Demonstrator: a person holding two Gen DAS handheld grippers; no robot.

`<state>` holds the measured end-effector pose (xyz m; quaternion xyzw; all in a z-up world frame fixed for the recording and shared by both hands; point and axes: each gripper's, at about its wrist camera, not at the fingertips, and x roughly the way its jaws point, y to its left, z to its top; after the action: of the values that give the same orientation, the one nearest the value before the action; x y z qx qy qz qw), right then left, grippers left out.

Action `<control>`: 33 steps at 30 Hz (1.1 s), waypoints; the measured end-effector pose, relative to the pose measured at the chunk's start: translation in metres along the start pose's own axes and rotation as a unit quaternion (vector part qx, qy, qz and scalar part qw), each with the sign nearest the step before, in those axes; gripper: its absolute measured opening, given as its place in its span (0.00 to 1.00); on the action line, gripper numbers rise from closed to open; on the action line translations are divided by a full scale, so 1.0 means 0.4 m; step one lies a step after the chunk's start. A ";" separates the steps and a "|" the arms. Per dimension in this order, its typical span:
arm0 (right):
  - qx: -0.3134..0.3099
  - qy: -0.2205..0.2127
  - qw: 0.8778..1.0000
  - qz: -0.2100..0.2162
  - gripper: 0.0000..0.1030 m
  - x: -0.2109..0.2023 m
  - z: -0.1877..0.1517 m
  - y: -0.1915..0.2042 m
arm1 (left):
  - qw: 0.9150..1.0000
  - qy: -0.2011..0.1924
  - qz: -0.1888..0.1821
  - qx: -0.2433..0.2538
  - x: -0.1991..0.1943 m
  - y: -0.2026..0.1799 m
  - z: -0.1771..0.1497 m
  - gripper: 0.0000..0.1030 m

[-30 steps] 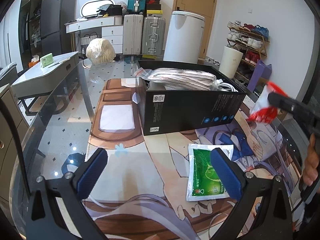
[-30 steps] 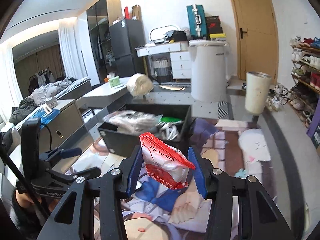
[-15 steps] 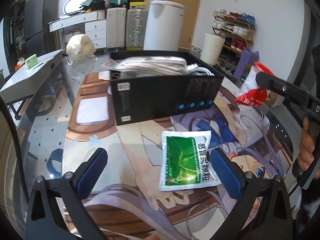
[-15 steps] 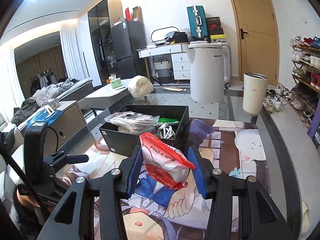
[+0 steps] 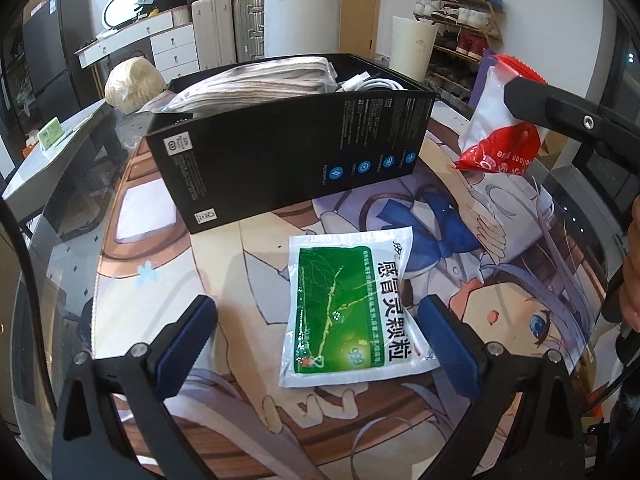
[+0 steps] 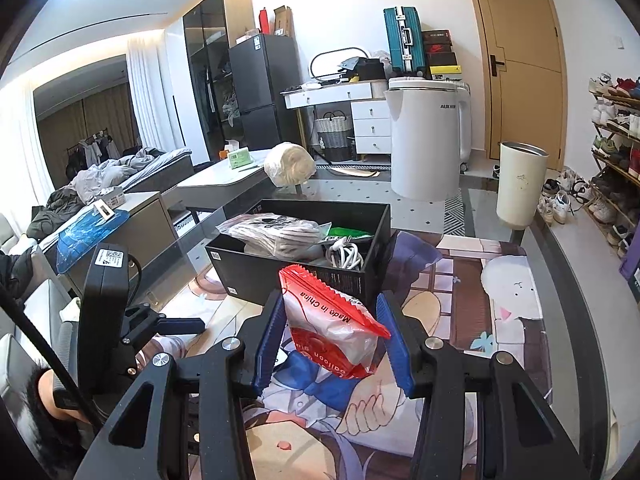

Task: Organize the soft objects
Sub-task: 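Grasp the green printed packet with the left gripper while the right holds the red packet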

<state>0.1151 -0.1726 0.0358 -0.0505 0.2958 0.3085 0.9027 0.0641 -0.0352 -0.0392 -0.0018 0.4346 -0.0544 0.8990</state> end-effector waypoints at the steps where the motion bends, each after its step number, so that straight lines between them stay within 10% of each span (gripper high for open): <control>1: 0.001 0.001 1.000 0.000 0.46 0.002 0.000 -0.001 | 1.000 -0.001 0.001 0.002 0.001 -0.004 0.000 0.93; 12: -0.002 0.005 1.000 0.003 0.46 0.008 -0.005 0.005 | 1.000 -0.019 -0.001 0.013 -0.017 -0.014 -0.005 0.59; 33: -0.010 -0.015 1.000 0.005 0.46 -0.006 -0.003 0.007 | 0.998 -0.058 -0.033 -0.010 -0.068 0.023 -0.013 0.49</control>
<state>0.1114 -0.1719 0.0365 -0.0531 0.2795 0.3162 0.9050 0.0442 -0.0233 -0.0219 -0.0287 0.3823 -0.0793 0.9202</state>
